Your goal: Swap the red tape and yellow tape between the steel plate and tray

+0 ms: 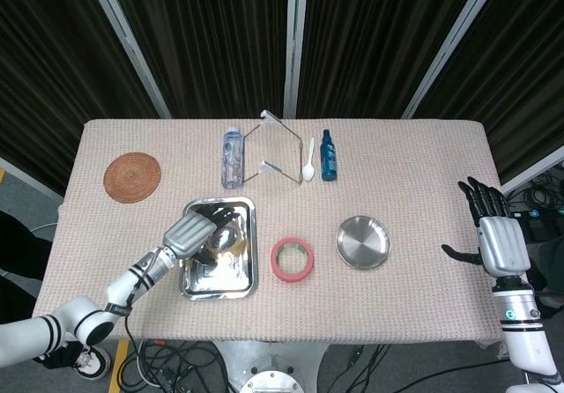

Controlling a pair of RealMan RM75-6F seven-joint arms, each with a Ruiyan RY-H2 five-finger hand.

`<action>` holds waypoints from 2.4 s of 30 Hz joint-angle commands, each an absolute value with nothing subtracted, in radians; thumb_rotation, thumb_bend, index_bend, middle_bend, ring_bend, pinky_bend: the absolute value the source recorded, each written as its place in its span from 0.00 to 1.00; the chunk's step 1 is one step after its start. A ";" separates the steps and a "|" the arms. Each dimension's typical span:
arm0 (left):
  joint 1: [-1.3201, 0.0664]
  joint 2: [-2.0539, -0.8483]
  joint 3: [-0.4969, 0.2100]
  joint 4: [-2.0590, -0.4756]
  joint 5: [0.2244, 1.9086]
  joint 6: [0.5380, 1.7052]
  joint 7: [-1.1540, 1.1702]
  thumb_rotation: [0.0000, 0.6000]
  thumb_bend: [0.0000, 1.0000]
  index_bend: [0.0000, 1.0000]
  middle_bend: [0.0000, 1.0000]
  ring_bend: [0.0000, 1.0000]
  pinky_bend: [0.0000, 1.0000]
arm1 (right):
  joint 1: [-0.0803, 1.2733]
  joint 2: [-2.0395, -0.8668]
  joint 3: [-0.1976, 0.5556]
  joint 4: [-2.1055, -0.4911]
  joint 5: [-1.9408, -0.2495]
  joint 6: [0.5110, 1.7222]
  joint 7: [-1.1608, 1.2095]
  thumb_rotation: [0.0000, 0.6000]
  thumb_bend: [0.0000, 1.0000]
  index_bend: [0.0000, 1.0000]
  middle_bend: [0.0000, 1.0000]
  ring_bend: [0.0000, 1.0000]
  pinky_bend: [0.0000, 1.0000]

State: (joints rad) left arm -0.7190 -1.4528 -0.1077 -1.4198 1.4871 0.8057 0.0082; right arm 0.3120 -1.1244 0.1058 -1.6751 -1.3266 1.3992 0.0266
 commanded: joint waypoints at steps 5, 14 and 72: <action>-0.742 -1.462 -0.101 -1.408 1.451 0.788 0.050 1.00 0.15 0.18 0.23 0.04 0.18 | 0.299 -1.132 0.118 -1.654 -1.334 1.397 0.043 1.00 0.00 0.00 0.00 0.00 0.00; -0.783 -1.464 -0.144 -1.427 1.453 0.838 0.093 1.00 0.21 0.29 0.32 0.14 0.26 | 0.278 -1.133 0.134 -1.635 -1.333 1.401 0.069 1.00 0.00 0.00 0.00 0.00 0.00; -0.974 -1.555 0.003 -1.483 1.701 0.923 0.000 1.00 0.11 0.09 0.11 0.04 0.21 | 0.175 -1.108 0.189 -1.580 -1.344 1.439 0.204 1.00 0.00 0.00 0.00 0.00 0.00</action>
